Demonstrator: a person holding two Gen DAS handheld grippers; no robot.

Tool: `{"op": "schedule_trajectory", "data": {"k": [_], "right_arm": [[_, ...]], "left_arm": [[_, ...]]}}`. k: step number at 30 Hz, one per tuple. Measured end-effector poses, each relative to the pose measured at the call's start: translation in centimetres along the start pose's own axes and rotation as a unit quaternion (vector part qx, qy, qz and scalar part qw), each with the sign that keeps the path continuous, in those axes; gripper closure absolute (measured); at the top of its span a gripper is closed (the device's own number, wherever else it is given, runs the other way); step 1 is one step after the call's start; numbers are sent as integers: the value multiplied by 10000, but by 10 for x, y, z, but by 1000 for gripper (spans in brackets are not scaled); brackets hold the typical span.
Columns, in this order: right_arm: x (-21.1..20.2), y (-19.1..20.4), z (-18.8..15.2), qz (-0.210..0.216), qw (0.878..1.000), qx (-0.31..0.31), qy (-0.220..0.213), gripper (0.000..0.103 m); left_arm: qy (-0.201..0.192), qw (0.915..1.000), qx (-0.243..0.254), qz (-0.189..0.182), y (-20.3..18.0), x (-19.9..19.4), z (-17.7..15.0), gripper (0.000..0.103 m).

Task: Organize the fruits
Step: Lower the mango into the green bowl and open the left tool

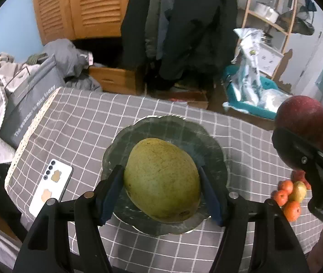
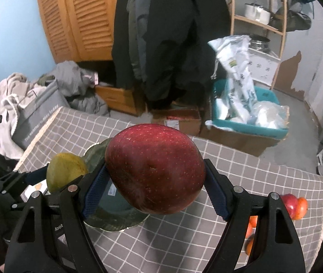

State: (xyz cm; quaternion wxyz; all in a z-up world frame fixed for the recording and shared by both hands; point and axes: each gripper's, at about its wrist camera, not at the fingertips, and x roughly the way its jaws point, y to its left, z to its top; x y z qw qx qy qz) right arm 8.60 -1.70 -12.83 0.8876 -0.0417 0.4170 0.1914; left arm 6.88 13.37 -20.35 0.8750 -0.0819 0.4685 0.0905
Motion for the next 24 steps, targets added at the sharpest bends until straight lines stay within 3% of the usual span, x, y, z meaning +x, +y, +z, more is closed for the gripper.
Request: {"op": "schedule_trajectory", "data": {"k": [24], "right_arm": [[90,21,-27,310,9943,-145,1014,23]], "left_arm": [[1263,9912,-339,204,27,98,-30,35]]}}
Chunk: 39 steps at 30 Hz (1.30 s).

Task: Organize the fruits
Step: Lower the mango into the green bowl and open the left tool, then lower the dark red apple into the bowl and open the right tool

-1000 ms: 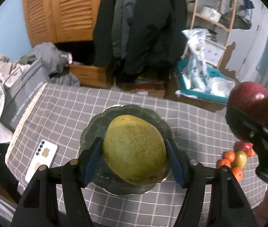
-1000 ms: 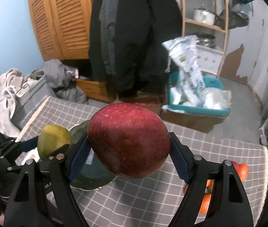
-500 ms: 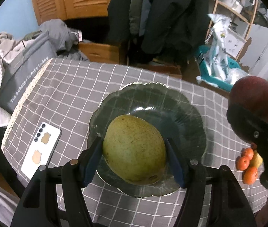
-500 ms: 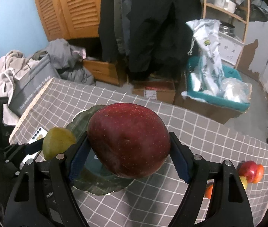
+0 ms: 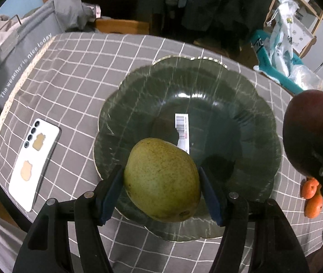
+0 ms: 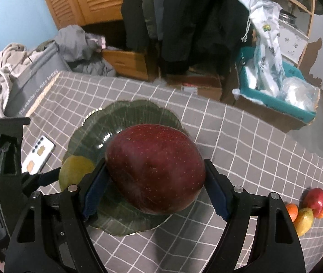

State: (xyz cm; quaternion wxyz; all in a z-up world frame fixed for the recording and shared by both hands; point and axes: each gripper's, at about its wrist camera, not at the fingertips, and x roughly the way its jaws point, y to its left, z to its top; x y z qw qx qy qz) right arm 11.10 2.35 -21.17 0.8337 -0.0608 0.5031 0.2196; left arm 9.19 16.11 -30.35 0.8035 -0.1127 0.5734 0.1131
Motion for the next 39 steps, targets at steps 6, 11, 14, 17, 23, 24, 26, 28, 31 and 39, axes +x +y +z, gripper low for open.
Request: {"op": "schedule_trajectory", "data": {"k": [6,11,14,17,23,24,26,28,31,39], "right_arm": [[15,-3,-7,64,9997,43,230,23],[23,-3,-8,119,9994,24,334,23],[28,-2,-9,171,9990,16,417,23],[33,-4,-11,206,9985,57,499,23],[40,-5,-13,285,9976,69,633,23],[41,-5,-14,295,9974,77,647,23],[42,-7,-14,331,9970,125,684,23],[44,-10,-14,388,9964,203,730,23],[47,-13,-13,426,9956,291,783,22],[42,-16,-8,608,9947,437,702,22]], "left_arm": [[198,9998,-70,0,1,13,-3,35],[329,9994,-70,60,2,21,-5,35],[352,9993,-68,58,3,25,-6,35],[378,9992,-84,39,4,26,-5,35],[264,9995,-17,154,0,21,-4,20],[216,9996,-6,171,0,18,-3,18],[162,9997,26,172,0,15,-3,15],[187,9997,4,179,2,15,-4,15],[271,9995,-22,149,4,17,-5,15],[140,9998,-85,144,6,9,-6,15]]}}
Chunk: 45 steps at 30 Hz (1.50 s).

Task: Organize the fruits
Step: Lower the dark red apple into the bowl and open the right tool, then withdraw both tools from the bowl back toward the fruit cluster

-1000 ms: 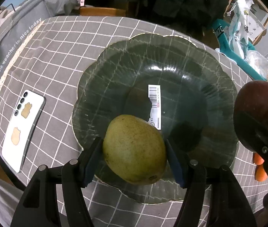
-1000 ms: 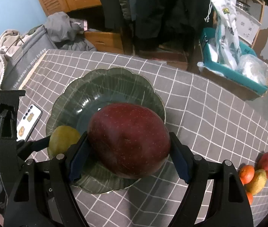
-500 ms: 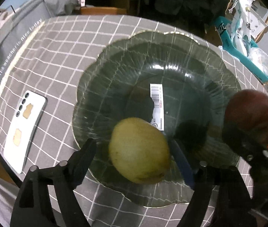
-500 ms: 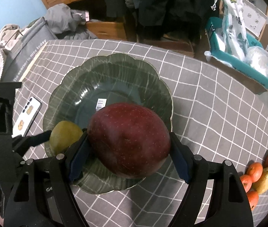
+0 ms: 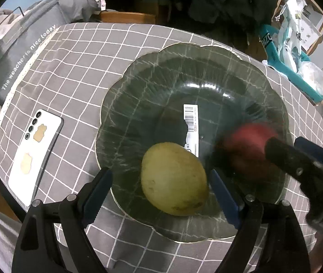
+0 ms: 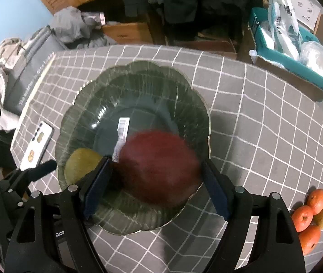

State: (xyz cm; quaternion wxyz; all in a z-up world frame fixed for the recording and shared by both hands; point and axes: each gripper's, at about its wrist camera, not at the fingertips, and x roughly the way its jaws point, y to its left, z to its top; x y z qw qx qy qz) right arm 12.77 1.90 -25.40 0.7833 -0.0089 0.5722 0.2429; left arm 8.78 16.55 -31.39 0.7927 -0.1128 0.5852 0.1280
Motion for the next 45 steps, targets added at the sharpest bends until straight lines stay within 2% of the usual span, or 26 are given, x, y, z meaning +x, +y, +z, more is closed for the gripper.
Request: {"op": "schedule_trajectory", "data": {"k": [7,11,16,23,33,45], "right_arm": [[-15,1,6,-98,9997,-12,-215,22],[-26,4,5,-355,9984,-147,-414,22],[-45,12,5,-650,9947,-337,-728,22],[-82,16,5,-835,9882,-370,-1231,22],[-142,17,-7,-937,9760,-303,-1940,22],[-208,11,-28,-1087,9582,-244,-2634,22]], "left_arm": [[-152,9999,3,-23,0,-12,1,14],[-274,9996,-30,-105,0,-23,2,14],[-540,9984,2,-152,-3,-44,4,14],[-928,9954,58,-210,-4,-77,6,14],[-1579,9868,257,-235,-15,-126,4,14],[-2147,9741,446,-550,-35,-177,-4,14]]}}
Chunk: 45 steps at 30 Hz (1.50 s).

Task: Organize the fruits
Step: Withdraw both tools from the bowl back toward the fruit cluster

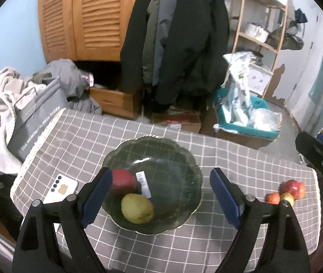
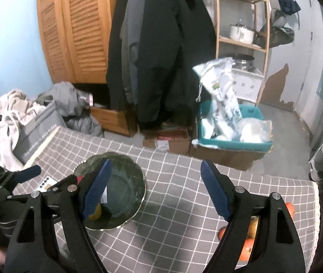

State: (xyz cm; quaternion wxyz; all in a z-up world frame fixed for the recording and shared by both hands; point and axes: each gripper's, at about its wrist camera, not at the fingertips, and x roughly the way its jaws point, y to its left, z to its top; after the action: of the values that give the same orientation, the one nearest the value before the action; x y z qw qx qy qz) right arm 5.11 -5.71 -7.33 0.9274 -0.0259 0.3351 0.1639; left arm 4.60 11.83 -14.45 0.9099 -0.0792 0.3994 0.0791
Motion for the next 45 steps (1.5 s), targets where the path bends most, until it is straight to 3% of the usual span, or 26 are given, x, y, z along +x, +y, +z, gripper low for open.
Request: {"op": "schedule_trajectory", "data": {"k": [11,21,45], "right_arm": [[-46,-23,5,-180,9985,69,-513,22],[-80,-48,3,-440,9961,136,-752,22],[-127,-125,-11,-972,9881,643,-1000,22]], "left_arm": [[-652,9970,413,-45,-33,-44,10,14],[-917,9937,604,-235,-54,-66,14,14],[-1038,9860,1143,-627,-125,-89,5,14]]}}
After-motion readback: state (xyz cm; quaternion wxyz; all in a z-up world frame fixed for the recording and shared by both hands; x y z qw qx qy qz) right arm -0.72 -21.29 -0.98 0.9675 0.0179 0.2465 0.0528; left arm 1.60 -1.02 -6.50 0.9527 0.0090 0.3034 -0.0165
